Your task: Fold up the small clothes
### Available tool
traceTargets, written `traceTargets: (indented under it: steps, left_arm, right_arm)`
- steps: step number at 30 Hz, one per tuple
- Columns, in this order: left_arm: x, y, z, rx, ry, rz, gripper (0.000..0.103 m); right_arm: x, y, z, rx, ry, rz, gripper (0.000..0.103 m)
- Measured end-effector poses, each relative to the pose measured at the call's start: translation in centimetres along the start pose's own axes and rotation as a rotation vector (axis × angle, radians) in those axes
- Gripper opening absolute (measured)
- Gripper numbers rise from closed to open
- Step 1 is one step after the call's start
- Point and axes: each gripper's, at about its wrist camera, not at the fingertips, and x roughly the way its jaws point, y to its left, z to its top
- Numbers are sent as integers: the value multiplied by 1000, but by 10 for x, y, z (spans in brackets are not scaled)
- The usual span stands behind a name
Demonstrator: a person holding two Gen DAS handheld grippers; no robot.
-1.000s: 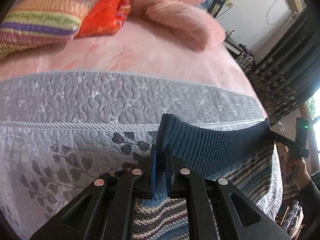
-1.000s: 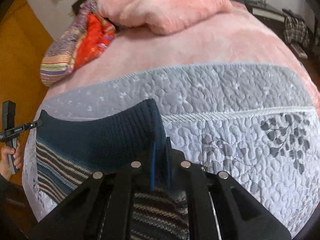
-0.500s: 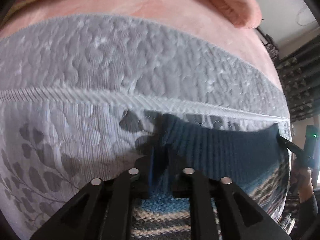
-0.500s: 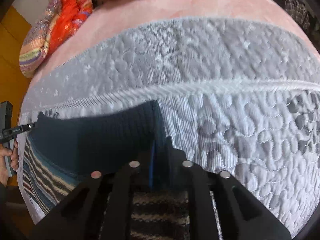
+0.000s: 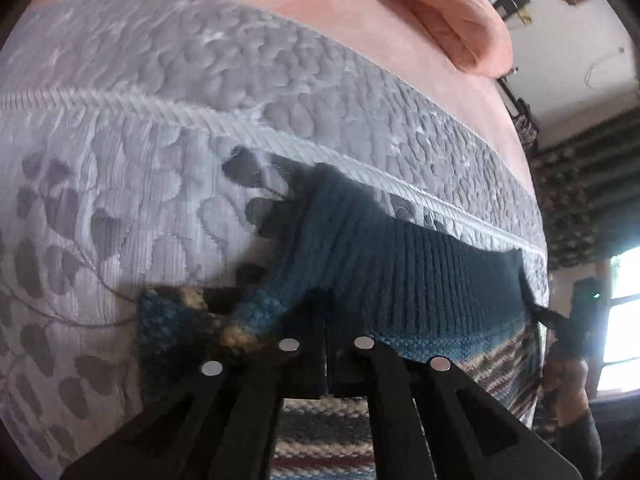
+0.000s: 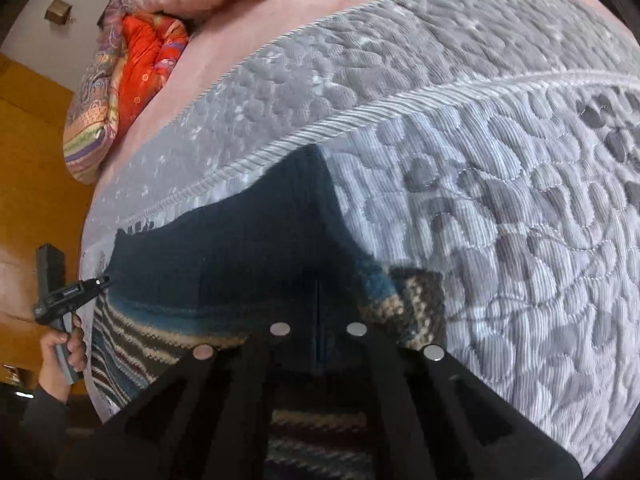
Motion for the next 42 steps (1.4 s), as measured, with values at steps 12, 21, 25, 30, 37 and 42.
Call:
traceTargets:
  steps: [12,21,25,30,37,42]
  left_arm:
    - [-22,-2,-51,79,4,-56,2]
    - [-66,-38,-102,200,-13,-205,4]
    - [-38,-20,-122,173,19,-74,2]
    - [-67,-23,-131,142,-20,-211,5]
    - [-42,-27,-188,195,65,-138,8]
    - [-68,-18,-193,147,9,-233,23]
  right_arm:
    - [6,49,-41,-103,29,65,0]
    - [-24,106,-96,-153,57,255,3]
    - [20,114,-123,-184,107,144,0]
    - [-16,121,-136,-136,60,238,7]
    - [12,109,-181,-169,149,115,0]
    - [-32,109,-178,-176,77,144,7]
